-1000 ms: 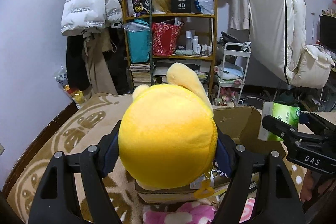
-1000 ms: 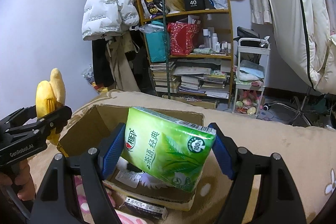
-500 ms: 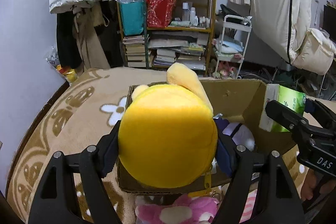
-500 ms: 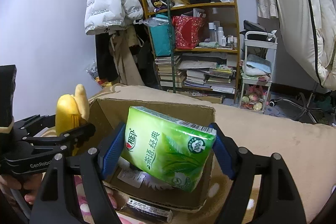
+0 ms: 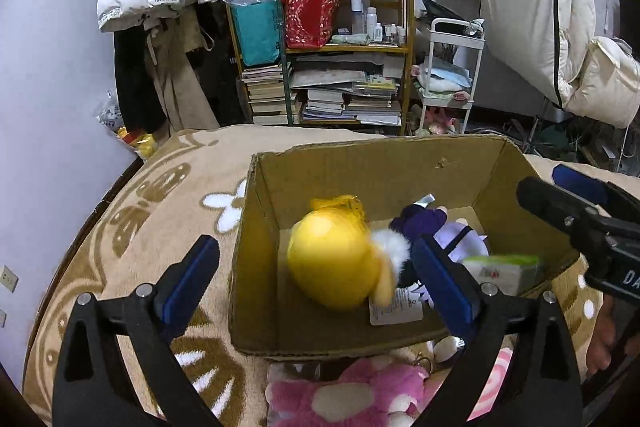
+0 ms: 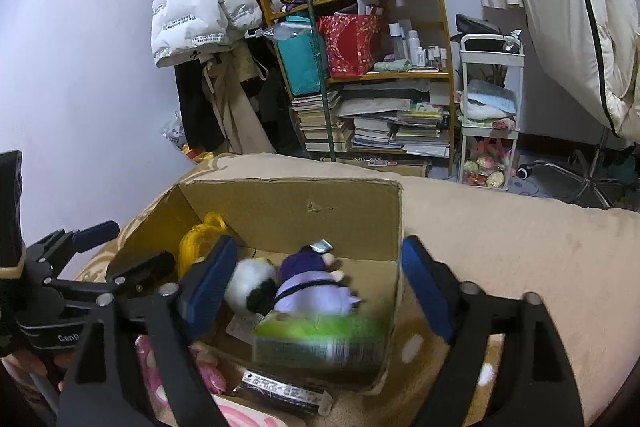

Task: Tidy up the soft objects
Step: 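Withdraw both open tools from the box toward the remaining toys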

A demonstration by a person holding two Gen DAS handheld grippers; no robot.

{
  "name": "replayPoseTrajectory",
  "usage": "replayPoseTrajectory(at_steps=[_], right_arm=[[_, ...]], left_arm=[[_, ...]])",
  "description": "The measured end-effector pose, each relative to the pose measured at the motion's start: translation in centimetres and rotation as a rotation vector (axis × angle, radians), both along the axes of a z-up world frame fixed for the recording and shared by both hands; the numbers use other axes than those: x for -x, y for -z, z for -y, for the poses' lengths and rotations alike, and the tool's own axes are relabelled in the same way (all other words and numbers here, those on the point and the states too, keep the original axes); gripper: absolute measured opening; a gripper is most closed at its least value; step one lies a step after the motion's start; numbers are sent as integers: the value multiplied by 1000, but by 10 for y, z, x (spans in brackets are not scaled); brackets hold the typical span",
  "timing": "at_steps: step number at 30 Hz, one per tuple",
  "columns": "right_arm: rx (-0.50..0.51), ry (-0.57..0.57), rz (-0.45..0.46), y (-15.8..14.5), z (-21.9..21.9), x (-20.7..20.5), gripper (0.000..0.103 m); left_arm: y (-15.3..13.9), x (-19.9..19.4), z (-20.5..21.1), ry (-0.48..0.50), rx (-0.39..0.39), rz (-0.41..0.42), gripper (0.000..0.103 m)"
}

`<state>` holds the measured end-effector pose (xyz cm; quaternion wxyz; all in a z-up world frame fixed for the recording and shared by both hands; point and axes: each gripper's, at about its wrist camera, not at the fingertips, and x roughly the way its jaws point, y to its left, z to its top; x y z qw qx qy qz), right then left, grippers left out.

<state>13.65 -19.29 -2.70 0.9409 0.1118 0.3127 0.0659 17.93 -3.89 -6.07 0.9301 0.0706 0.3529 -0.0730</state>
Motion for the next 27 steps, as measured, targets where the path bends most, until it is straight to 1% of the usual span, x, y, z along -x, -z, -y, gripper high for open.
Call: replayPoseTrajectory(at_steps=[4,5,8,9,12,16,22,27], right_arm=[[0,-2,5,-3,0,6,93],[-2,-1,6,-4,0,7,94],[-10,8,14,-8,1,12,102],[-8,15,18,-10,2,15,102],[-4,26,16,-13,3,22,103],[-9,28,6,-16,3,31,103],[3,26,15,-24,-3,47,103],[18,17,25,-32,-9,65,103]], left_arm=[[-2,4,-4,-8,4,-12,97],[-2,5,-5,-8,3,-13,97],[-5,11,-10,-18,1,-13,97],[-7,11,-13,-24,5,-16,97],[-11,16,-19,-38,29,-25,97],[-17,19,-24,-60,34,-34,98],[-29,37,-32,-50,50,-48,98],[-39,58,-37,-48,60,-42,98]])
